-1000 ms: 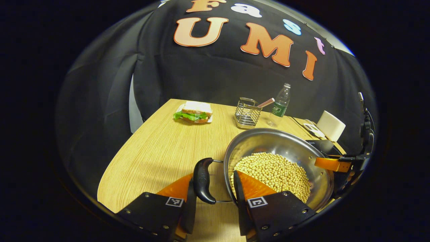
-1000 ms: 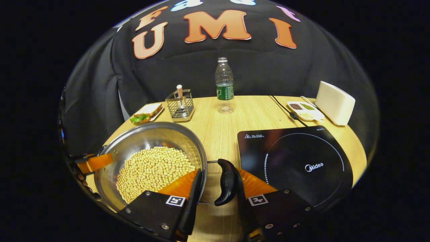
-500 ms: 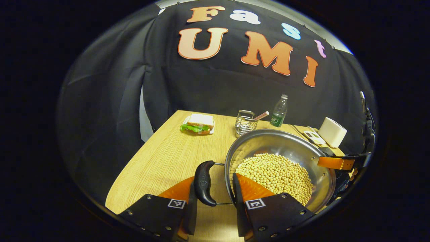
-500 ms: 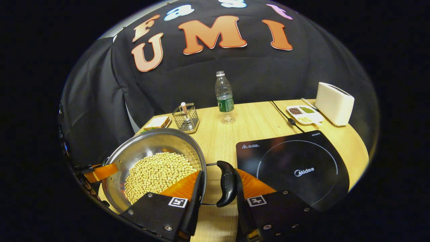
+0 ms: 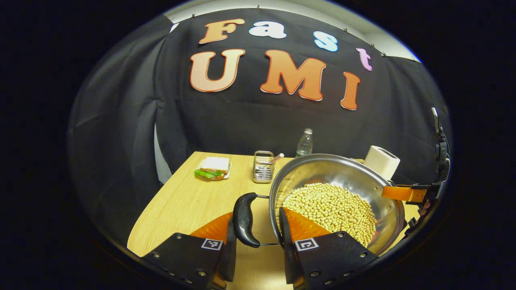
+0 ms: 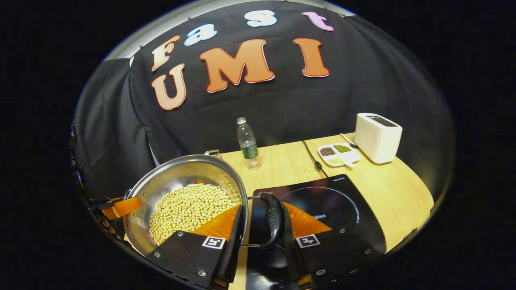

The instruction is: First push the handle of the pot to place it horizontally, then grasp the pot with both hands and set it on the induction cooktop.

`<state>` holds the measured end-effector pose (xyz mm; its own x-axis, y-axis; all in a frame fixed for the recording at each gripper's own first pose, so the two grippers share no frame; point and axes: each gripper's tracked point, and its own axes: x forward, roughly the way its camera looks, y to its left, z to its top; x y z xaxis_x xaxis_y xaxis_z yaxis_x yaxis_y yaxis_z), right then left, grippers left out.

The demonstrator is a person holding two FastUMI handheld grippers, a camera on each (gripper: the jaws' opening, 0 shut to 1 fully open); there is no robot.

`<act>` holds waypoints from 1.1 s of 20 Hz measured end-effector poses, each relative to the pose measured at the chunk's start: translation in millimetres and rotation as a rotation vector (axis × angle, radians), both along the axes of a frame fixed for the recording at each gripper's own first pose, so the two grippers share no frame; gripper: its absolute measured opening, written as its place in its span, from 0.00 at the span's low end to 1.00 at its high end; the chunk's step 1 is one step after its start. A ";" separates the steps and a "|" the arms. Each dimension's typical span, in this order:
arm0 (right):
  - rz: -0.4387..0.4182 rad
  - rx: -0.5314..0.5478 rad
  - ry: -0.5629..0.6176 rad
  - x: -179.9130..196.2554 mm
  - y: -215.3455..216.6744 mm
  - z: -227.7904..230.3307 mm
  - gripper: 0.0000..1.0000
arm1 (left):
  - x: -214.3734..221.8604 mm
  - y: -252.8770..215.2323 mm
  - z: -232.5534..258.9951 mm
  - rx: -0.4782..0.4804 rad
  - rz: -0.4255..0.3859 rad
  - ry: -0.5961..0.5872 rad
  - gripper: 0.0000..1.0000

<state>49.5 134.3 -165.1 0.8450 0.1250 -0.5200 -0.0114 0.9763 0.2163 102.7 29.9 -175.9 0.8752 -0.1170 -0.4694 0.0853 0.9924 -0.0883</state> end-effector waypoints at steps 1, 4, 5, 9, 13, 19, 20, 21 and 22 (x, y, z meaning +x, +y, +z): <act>-0.013 0.002 -0.002 -2.3 -12.3 2.1 0.49 | -1.0 -13.5 2.5 -0.002 -0.014 0.000 0.49; -0.052 0.000 -0.003 -9.7 -47.4 3.7 0.49 | -1.9 -50.4 5.8 0.003 -0.051 0.006 0.51; -0.062 -0.001 0.001 -13.0 -58.7 2.2 0.49 | -0.9 -62.5 5.4 0.004 -0.063 0.011 0.49; -0.111 0.007 0.013 -19.0 -99.8 -2.4 0.49 | 3.1 -105.2 3.7 0.008 -0.110 0.025 0.51; -0.148 0.006 0.019 -19.1 -130.0 -5.1 0.49 | 7.1 -141.9 -0.4 0.010 -0.145 0.040 0.49; -0.191 0.006 0.037 -19.7 -170.9 -16.5 0.49 | 10.6 -185.3 -14.3 0.016 -0.186 0.064 0.49; -0.196 0.006 0.043 -21.9 -174.8 -20.8 0.49 | 12.4 -191.8 -17.7 0.018 -0.191 0.071 0.51; -0.202 0.007 0.050 -21.2 -179.1 -24.5 0.49 | 13.4 -196.0 -22.6 0.020 -0.194 0.079 0.49; -0.206 0.008 0.056 -20.1 -183.2 -28.6 0.49 | 13.9 -200.1 -26.9 0.021 -0.196 0.087 0.50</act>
<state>29.3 -48.9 -193.7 0.8226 -0.0435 -0.5669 0.2011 0.9549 0.2185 116.6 -170.2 -202.8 0.7926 -0.2701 -0.5466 0.2695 0.9594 -0.0833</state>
